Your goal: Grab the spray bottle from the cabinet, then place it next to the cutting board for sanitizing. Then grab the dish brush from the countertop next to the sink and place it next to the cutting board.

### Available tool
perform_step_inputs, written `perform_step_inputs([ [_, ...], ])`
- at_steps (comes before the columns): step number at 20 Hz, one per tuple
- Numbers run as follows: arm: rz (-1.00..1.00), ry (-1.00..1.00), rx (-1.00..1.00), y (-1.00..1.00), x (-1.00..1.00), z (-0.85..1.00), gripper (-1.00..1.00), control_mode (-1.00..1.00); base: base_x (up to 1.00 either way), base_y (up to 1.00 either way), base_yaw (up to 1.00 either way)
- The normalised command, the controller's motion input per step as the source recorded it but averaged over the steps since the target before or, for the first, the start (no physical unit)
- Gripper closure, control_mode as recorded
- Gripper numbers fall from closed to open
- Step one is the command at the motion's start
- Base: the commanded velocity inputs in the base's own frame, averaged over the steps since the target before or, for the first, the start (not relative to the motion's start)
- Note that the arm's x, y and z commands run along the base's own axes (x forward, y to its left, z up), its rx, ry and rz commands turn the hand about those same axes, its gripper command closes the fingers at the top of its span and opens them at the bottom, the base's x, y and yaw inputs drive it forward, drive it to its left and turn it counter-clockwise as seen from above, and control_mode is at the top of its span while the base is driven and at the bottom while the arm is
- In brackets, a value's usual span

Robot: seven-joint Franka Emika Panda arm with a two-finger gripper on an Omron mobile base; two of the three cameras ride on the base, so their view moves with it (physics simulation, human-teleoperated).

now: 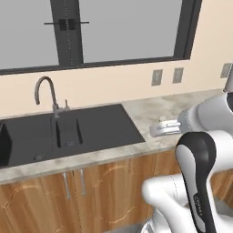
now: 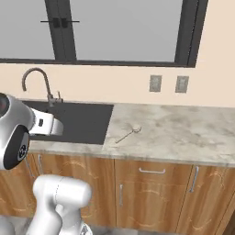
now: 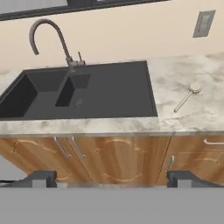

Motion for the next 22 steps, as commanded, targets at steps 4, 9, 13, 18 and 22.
perform_step_inputs([
  [4, 0.00, 0.00, 0.00, 0.00, 0.00, 0.00, -1.00, 1.00, 0.69, -0.64, 0.00],
  [9, 0.00, 0.00, 0.00, 0.00, 0.00, 0.00, -1.00, 1.00, 0.43, -0.74, 0.00],
  [13, 0.00, 0.00, 0.00, 0.00, 0.00, 0.00, -1.00, 1.00, 0.39, -0.04, -0.02],
  [18, 0.00, 0.00, 0.00, 0.00, 0.00, 0.00, -1.00, 1.00, 0.65, 0.00, -0.02],
  [22, 0.00, 0.00, 0.00, 0.00, 0.00, 0.00, -1.00, 1.00, 0.40, -0.13, 0.13],
])
